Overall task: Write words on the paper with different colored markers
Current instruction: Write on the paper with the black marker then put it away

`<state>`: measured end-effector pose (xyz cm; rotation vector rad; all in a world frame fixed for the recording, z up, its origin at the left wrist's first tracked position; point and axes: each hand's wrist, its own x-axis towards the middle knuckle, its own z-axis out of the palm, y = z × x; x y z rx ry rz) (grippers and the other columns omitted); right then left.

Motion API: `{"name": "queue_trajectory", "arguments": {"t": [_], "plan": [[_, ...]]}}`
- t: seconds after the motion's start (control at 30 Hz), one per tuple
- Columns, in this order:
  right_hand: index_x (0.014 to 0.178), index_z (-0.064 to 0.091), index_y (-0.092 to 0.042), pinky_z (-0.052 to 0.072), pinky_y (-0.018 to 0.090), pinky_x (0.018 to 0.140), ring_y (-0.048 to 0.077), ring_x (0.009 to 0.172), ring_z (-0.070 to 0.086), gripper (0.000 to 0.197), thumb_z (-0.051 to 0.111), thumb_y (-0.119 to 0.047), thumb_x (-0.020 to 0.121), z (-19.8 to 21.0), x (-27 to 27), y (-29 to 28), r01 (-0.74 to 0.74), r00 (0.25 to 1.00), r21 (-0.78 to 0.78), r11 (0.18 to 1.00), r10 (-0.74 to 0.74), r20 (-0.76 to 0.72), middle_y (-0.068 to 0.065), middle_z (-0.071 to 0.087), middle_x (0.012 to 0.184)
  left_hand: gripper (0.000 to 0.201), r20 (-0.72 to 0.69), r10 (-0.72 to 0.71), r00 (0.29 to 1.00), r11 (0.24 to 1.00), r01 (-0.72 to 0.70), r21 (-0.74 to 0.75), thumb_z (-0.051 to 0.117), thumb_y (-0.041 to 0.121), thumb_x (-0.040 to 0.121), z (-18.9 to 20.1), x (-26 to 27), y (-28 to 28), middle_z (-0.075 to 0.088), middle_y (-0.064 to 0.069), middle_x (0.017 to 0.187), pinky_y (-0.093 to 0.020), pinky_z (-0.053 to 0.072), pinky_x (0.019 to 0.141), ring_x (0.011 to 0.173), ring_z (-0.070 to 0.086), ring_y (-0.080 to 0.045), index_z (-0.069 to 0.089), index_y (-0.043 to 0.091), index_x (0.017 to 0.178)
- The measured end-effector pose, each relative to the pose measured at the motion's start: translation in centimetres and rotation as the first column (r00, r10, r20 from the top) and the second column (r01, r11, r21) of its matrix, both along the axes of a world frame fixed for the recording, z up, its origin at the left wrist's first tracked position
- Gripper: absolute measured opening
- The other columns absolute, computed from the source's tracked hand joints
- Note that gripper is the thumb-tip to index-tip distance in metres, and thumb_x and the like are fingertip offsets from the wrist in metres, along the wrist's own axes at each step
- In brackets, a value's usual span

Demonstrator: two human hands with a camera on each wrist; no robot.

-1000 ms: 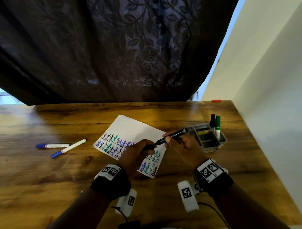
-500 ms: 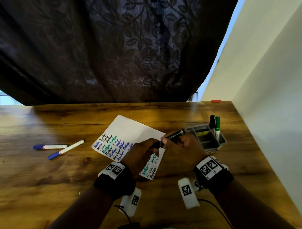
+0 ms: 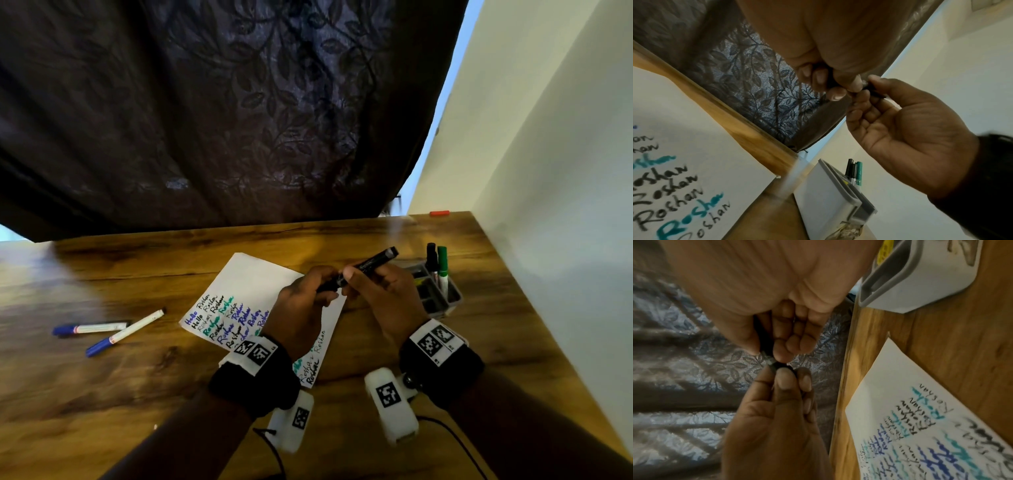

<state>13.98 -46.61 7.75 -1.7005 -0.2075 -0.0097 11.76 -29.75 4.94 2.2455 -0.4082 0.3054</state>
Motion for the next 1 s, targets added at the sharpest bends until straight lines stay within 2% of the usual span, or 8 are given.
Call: {"name": "queue_trajectory", "arguments": {"t": [0.1,0.23,0.37,0.5,0.6,0.7,0.83,1.0], "plan": [[0.083,0.073,-0.01,0.058,0.033,0.071,0.025,0.072,0.071,0.018,0.068,-0.026,0.089,0.3,0.0,0.3,0.05,0.998,0.081,0.995,-0.047,-0.037,0.01,0.074,0.074,0.032,-0.009,0.007,1.0,1.0,-0.007,-0.009,0.051,0.001,0.095,1.1,0.4,-0.3,0.059,0.016,0.086,0.001,0.038,0.071,0.08,0.055,0.018,0.053,0.016,0.124],[0.081,0.074,-0.007,0.057,0.029,0.068,0.02,0.069,0.07,0.023,0.069,-0.028,0.089,0.6,0.0,0.0,0.007,0.999,0.064,0.998,-0.005,-0.043,0.011,0.073,0.074,0.014,-0.091,-0.034,0.995,0.997,0.027,-0.078,0.051,0.026,0.099,1.7,0.7,0.2,0.063,0.013,0.079,-0.009,0.038,0.059,0.071,0.059,-0.004,0.056,0.025,0.112],[0.109,0.069,-0.021,0.058,0.034,0.07,0.022,0.072,0.069,0.033,0.075,-0.032,0.078,0.6,0.0,-1.6,0.084,0.993,0.205,0.975,-0.064,-0.098,0.003,0.072,0.082,0.008,-0.11,-0.011,0.994,0.996,0.0,-0.094,0.057,0.034,0.095,2.1,0.0,0.9,0.06,0.018,0.07,-0.008,0.034,0.054,0.064,0.056,0.0,0.063,0.03,0.099],[0.113,0.067,-0.028,0.056,0.026,0.068,0.008,0.072,0.068,0.031,0.075,-0.024,0.083,0.4,0.3,-4.4,0.017,0.999,-0.077,0.997,-0.014,0.048,-0.005,0.073,0.089,0.018,-0.186,0.019,0.982,0.991,-0.043,-0.125,0.059,0.047,0.088,1.9,0.0,1.8,0.066,0.008,0.075,-0.013,0.04,0.055,0.067,0.059,-0.005,0.066,0.032,0.096],[0.109,0.073,-0.031,0.053,0.022,0.083,-0.005,0.094,0.065,0.024,0.071,-0.036,0.086,-0.3,0.3,-5.0,-0.008,0.968,-0.438,0.899,0.116,0.221,-0.018,0.072,0.102,0.013,-0.241,0.003,0.971,0.983,-0.048,-0.179,0.062,0.041,0.09,2.1,-0.1,1.7,0.063,-0.002,0.067,-0.014,0.041,0.052,0.056,0.054,-0.004,0.068,0.03,0.092],[0.108,0.074,-0.029,0.054,0.022,0.079,0.001,0.085,0.068,0.024,0.063,-0.038,0.088,-0.8,-0.3,-4.7,0.005,0.961,-0.445,0.895,0.119,0.25,-0.015,0.074,0.09,0.009,-0.241,-0.026,0.97,0.985,-0.016,-0.173,0.061,0.03,0.093,2.1,0.1,1.5,0.062,-0.005,0.064,-0.017,0.043,0.053,0.054,0.053,-0.007,0.07,0.026,0.092],[0.107,0.073,-0.029,0.049,0.018,0.062,0.004,0.069,0.064,0.025,0.06,-0.039,0.089,-1.7,-1.3,-4.6,-0.001,0.969,-0.444,0.896,0.111,0.221,-0.017,0.064,0.069,0.013,-0.185,-0.068,0.98,0.997,0.058,-0.06,0.06,0.022,0.094,2.6,0.5,1.6,0.061,0.015,0.064,-0.011,0.041,0.057,0.061,0.056,-0.003,0.07,0.026,0.098],[0.089,0.072,-0.019,0.044,0.015,0.065,0.004,0.073,0.057,0.02,0.064,-0.038,0.09,-2.7,-1.7,-4.3,-0.146,0.921,-0.589,0.795,0.327,0.212,-0.014,0.061,0.083,0.017,-0.233,-0.246,0.941,0.957,0.274,0.095,0.059,0.035,0.093,2.7,1.4,0.7,0.066,0.022,0.089,-0.003,0.039,0.071,0.081,0.058,0.013,0.06,0.029,0.109]]}}
